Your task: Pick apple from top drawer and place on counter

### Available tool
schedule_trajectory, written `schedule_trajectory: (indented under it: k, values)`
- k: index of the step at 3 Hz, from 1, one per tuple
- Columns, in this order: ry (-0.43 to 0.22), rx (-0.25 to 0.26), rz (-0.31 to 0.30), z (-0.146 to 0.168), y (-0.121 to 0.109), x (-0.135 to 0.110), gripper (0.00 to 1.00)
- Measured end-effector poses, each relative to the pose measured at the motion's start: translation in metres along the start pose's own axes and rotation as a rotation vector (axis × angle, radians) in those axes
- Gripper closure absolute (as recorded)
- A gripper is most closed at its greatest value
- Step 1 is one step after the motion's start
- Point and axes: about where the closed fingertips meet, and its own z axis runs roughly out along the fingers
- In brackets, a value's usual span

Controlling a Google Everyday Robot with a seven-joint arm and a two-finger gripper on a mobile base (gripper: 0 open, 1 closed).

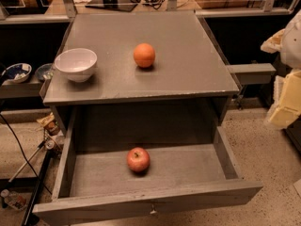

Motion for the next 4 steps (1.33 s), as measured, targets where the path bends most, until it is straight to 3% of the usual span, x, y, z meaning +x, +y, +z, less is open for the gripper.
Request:
schedule_trajectory:
  k: [1,2,4]
  values:
    - [0.000,0.000,0.000,0.000,0.000,0.000,0.00]
    - [-0.048,-0.040,-0.035,0.018,0.011,-0.016,0.00]
    - [-0.104,-0.036,-0.053,0.027,0.016,-0.028,0.00]
